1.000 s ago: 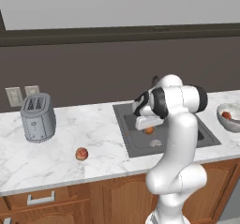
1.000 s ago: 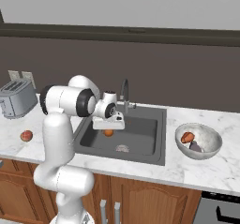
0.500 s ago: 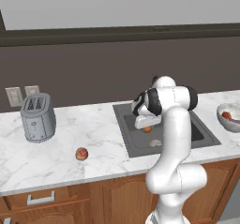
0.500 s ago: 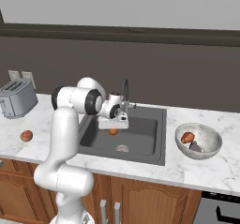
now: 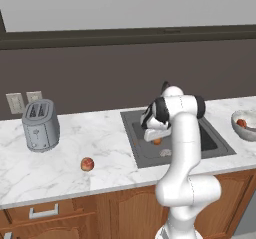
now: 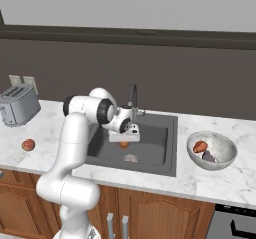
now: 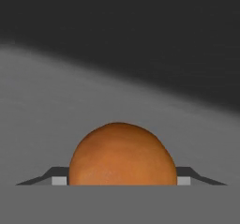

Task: There is a mixed pile of frozen fruits and vegetables on the counter. Locate all the frozen vegetables and place the items in a bowl on the counter. Take all the frozen fruits and defrost them in a running sink.

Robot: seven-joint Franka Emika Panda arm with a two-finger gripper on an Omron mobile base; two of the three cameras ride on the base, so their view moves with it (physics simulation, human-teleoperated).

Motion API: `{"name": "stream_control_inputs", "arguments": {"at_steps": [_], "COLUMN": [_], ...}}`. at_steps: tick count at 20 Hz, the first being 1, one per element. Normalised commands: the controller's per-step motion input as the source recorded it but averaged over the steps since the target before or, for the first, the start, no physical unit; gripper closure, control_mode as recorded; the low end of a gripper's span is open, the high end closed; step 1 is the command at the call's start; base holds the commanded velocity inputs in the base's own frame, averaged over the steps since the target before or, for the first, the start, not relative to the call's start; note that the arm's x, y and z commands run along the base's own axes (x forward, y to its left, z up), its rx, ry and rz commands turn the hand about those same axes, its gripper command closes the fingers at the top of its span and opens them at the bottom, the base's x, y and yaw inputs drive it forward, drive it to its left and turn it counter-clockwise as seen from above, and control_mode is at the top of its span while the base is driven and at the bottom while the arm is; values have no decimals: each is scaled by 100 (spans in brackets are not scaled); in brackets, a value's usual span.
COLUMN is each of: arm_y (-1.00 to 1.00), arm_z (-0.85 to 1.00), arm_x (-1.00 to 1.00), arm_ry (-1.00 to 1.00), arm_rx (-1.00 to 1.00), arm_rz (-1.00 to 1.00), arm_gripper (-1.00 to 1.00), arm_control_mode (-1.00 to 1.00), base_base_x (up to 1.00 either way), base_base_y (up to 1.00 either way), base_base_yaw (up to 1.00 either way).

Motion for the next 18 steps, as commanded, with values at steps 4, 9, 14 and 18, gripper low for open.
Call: {"name": "stream_control_inputs", "arguments": {"at_steps": [4,9,14,18], "arm_y": [-15,-13,-1,0], "arm_z": [-45,-39,-7,12], "arm_x": [16,12,6,0], "arm_ry": [0,0,0,1], "arm_rx": [0,1,2,-1], "arm_rz": [0,0,0,-1], "arm_gripper": [100,100,-100,-100], "arm_control_mode": [-100,-100,-100,-100], "base_base_x": [0,0,0,0], "base_base_y": [0,0,0,0], "base_base_yaw": [0,0,0,0]}}
